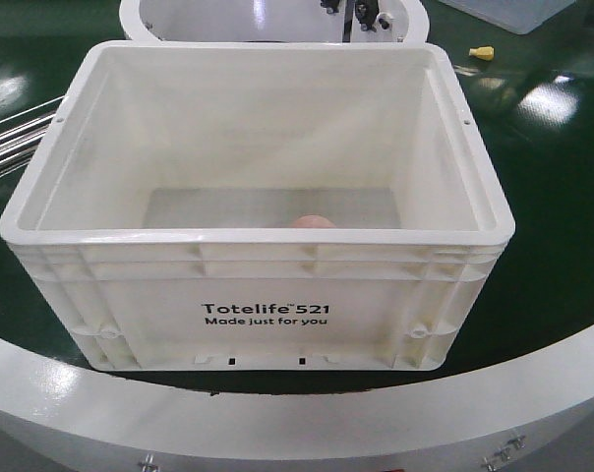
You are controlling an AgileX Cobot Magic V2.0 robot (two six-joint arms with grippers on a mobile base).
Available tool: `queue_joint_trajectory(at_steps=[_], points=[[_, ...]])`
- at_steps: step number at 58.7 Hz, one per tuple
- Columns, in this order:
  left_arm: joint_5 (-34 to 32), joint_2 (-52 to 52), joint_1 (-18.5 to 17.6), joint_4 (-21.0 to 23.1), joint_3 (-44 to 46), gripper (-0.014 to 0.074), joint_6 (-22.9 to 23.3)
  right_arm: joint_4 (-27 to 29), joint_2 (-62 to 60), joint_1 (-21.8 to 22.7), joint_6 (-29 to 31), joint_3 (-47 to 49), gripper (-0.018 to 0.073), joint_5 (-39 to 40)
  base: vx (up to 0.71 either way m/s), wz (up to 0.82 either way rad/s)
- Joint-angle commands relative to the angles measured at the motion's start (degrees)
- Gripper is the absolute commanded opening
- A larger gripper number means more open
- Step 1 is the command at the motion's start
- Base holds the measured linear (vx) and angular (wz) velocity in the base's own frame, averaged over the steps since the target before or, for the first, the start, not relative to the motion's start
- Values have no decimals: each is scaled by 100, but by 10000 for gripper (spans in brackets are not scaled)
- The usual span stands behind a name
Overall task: Place moving items into box and shelve
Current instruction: 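Lift the cream ball over the tote and release it inside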
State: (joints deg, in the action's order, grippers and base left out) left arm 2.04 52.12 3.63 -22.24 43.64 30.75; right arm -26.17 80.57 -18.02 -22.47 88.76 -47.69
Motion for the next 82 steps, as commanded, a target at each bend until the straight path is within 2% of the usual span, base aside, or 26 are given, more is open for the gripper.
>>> queue_joint_trajectory(at_steps=[1, 5, 13, 20, 32, 43, 51, 59, 72, 77, 82], points=[[-397, -129, -32, -6, 600, -4, 33, -195, -215, 29, 48, 174, 386, 298, 0, 0], [-405, -116, -88, -6, 891, -4, 55, -177, -215, 29, 48, 174, 386, 291, 0, 0], [-483, -105, -480, -1, 1132, -4, 81, -177, -215, 29, 48, 174, 386, 297, 0, 0], [-505, -89, -1069, -1, 1128, -4, 81, -128, -217, 29, 48, 174, 386, 292, 0, 0], [-504, 312, -1797, -7, 1128, -3, 71, 108, -217, 29, 48, 174, 386, 309, 0, 0], [-701, 877, -2202, -7, 1128, -3, 41, 145, -217, 29, 48, 174, 386, 253, 0, 0], [-896, 1265, -2524, -12, 1128, -3, 41, 552, -217, 29, 69, 174, 386, 268, 0, 0], [-932, 1578, -2711, -12, 1128, -3, 41, 693, -217, 29, 199, 174, 386, 351, 0, 0], [-1027, 1653, -2726, -12, 1128, 14, 41, 693, -217, 29, 374, 174, 386, 335, 0, 0], [-1091, 1653, -2726, -12, 1128, 64, 41, 693, -217, 29, 380, 174, 386, 340, 0, 0], [-1131, 1653, -2726, -12, 1128, 187, 41, 719, -217, 29, 468, 174, 386, 340, 0, 0]])
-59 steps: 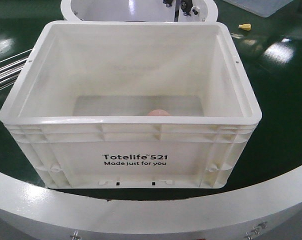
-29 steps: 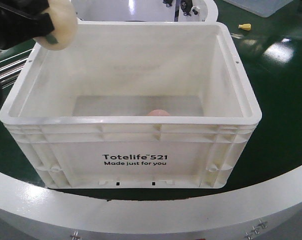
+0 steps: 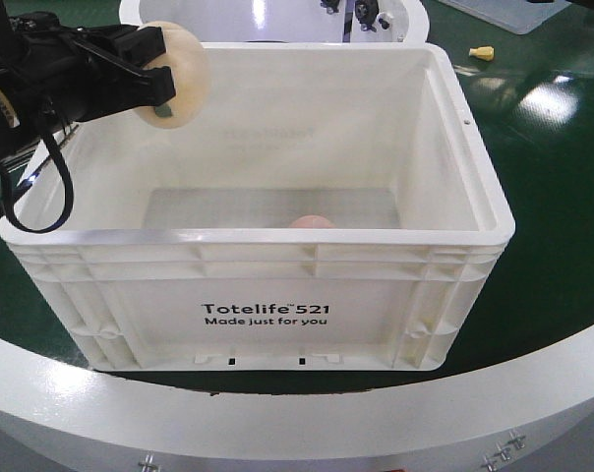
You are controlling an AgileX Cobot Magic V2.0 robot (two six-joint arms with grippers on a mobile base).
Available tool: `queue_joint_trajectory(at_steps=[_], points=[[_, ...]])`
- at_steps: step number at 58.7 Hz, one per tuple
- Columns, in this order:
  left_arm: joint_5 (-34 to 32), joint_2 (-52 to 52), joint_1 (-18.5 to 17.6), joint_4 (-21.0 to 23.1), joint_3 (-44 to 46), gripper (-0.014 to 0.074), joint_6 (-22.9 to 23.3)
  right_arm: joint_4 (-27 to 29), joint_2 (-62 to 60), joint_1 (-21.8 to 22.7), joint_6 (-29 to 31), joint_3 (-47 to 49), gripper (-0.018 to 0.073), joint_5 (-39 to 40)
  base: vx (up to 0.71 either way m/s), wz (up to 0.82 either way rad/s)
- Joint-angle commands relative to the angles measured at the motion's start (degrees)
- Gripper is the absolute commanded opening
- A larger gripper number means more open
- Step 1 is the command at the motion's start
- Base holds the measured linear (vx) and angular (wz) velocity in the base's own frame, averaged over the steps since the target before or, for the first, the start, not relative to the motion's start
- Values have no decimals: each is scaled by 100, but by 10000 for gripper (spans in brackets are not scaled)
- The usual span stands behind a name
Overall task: Place moving items into box and shelve
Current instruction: 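Lift the cream ball over the tote and release it inside, then move both grippers to the tote's side rims, straddling each wall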
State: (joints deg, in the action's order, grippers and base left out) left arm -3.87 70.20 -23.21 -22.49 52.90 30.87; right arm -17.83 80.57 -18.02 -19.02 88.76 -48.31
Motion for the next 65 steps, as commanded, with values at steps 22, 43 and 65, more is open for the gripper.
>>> queue_joint_trajectory(at_steps=[22, 43, 65], points=[[-307, -162, -42, 19, 201, 671, 70, -61, -217, 29, 129, 174, 386, 403, 0, 0], [1468, -383, -42, 318, 646, 594, 52, 1045, -217, 29, 938, 174, 399, -37, 0, 0], [2410, -383, -42, 2, 1589, 592, 16, 1326, -217, 29, 1347, 174, 417, 258, 0, 0]])
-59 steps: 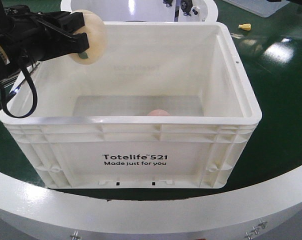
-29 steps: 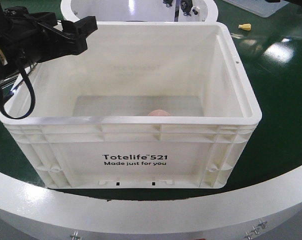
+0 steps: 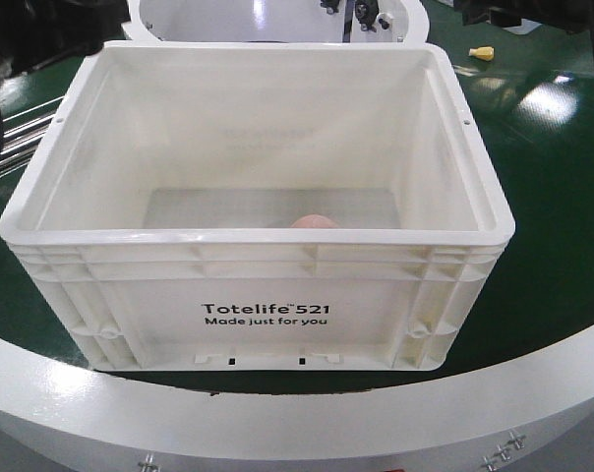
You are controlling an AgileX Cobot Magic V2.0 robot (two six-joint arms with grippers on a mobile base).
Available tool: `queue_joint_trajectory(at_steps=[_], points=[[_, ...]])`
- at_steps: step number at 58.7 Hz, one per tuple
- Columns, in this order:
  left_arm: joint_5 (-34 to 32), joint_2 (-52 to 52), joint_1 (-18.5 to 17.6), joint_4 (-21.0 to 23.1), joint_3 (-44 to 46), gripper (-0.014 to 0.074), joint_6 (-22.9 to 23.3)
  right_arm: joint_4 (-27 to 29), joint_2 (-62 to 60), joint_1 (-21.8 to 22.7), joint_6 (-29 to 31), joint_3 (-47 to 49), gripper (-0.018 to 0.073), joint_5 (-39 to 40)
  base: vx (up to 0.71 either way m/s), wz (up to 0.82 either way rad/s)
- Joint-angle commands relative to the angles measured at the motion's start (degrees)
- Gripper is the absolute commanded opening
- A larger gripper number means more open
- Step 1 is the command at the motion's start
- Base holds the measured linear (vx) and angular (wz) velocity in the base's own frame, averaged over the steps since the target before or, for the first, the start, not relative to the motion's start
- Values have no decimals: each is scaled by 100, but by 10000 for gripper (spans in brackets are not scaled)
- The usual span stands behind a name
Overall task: Place moving items into box and shelve
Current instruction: 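Move both grippers to the tote's side rims, straddling each wall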
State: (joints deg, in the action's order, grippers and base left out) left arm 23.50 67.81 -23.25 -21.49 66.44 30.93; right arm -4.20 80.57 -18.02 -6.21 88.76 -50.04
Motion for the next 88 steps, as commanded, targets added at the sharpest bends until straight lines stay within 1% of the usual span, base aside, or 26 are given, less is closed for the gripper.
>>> queue_joint_trajectory(at_steps=[1, 8, 15, 20, 26, 34, 40, 49, 56, 58, 61, 66, 68, 70, 72, 76, 79, 84, 88], points=[[-320, -144, -37, -98, 236, 592, 10, -37, -217, 29, 67, 174, 416, 422, 0, 0], [-117, -144, -37, -98, 236, 592, 10, -26, -217, 29, 67, 174, 404, 335, 0, 0], [4, -149, -37, -98, 236, 592, 10, 5, -217, 29, 51, 174, 418, 298, 0, 0], [51, -150, -26, -98, 243, 592, 10, 28, -217, 29, 22, 174, 452, 298, 0, 0], [166, -138, 33, -89, 297, 594, 54, 28, -217, 29, -250, 174, 505, 337, 0, 0], [597, -126, 46, -95, 458, 594, 54, 69, -190, 29, -515, 174, 557, 349, 0, 0], [690, -126, 161, -139, 525, 594, 54, 63, -77, 29, -710, 174, 558, 215, 0, 0], [932, -118, 396, -135, 539, 594, 50, 63, 161, 29, -700, 174, 558, -289, 0, 0], [1515, 27, 410, -122, 854, 594, -5, -5, 215, 29, -627, 179, 556, -547, 0, 0], [1671, 111, 410, -99, 994, 594, -71, -2, 214, 29, -633, 190, 553, -554, 0, 0], [1925, 278, 410, 47, 1258, 594, -285, -2, 229, 29, -637, 275, 549, -635, 0, 0], [2629, 600, 410, 558, 1740, 593, -951, -2, 297, 29, -637, 529, 543, -948, 0, 0], [2843, 771, 410, 698, 1901, 593, -1166, -14, 343, 29, -637, 675, 541, -1144, 0, 0], [3127, 903, 410, 731, 2038, 593, -1402, -20, 396, 29, -637, 836, 538, -1367, 0, 0], [3335, 1015, 410, 731, 2146, 593, -1485, -19, 451, 29, -637, 1003, 535, -1609, 0, 0], [3604, 1164, 410, 704, 2296, 593, -1477, -13, 573, 29, -637, 1332, 529, -2076, 0, 0], [3645, 1199, 410, 651, 2331, 593, -1430, -2, 686, 29, -632, 1570, 526, -2376, 0, 0], [3561, 1192, 410, 625, 2331, 593, -1266, 69, 745, 29, -638, 1709, 525, -2385, 0, 0], [3513, 1178, 410, 612, 2331, 593, -1141, 248, 764, 29, -638, 1716, 525, -2385, 0, 0]])
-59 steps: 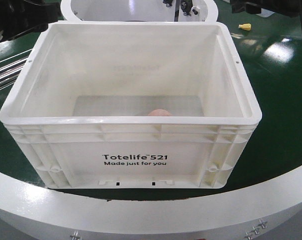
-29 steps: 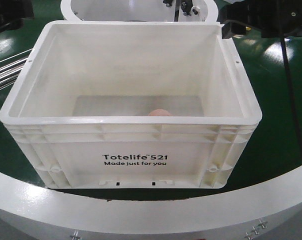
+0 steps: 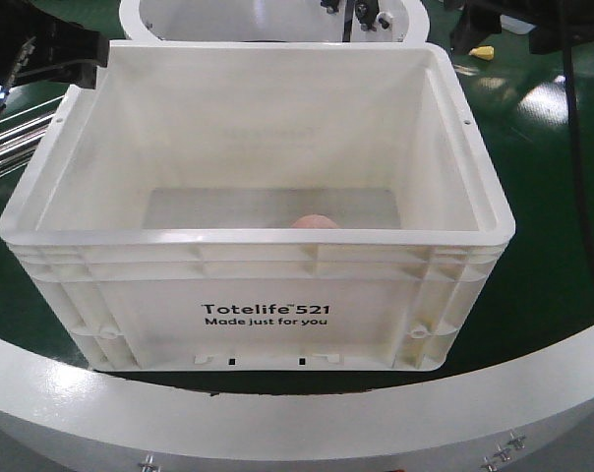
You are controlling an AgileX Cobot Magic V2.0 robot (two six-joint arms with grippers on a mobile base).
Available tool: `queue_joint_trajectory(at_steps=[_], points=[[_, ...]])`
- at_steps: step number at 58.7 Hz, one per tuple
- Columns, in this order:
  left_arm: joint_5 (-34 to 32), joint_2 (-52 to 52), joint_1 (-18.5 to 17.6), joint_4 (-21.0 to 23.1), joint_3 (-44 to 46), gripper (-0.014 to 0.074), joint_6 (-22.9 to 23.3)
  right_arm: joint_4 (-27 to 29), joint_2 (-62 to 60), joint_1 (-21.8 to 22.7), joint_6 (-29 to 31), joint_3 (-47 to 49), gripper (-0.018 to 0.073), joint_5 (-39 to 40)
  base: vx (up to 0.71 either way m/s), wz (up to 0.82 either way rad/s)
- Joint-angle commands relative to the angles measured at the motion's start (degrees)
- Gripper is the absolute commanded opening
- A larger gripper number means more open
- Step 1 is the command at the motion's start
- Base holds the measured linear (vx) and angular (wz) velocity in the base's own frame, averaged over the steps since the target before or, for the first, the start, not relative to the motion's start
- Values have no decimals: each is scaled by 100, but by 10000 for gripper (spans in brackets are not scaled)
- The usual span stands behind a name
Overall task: Place moving items into box and shelve
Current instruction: 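Move both grippers to the tote's side rims, straddling each wall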
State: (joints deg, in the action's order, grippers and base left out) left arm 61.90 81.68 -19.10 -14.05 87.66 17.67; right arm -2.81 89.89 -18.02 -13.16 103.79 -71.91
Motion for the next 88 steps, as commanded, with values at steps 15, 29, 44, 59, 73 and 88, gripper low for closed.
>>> queue_joint_trajectory(at_steps=[15, 29, 44, 59, 73, 88], points=[[-534, -201, 37, -263, 208, 593, 484, 281, 125, 29, 50, 207, 525, -198, 0, 0], [-576, -198, 143, -224, 208, 593, 484, 194, 333, 29, 38, 207, 525, -198, 0, 0], [-382, 56, 214, -194, 208, 593, 497, -227, 333, 29, 38, 207, 525, -198, 0, 0], [-270, 182, 214, -83, 208, 593, 481, -136, 333, 29, 32, 207, 512, -198, 0, 0], [-413, 182, 214, -257, 208, 593, 481, -248, 338, 29, 32, 205, 495, -198, 0, 0], [-338, 182, 214, -219, 208, 593, 481, -46, 468, 29, 32, 205, 495, -198, 0, 0]])
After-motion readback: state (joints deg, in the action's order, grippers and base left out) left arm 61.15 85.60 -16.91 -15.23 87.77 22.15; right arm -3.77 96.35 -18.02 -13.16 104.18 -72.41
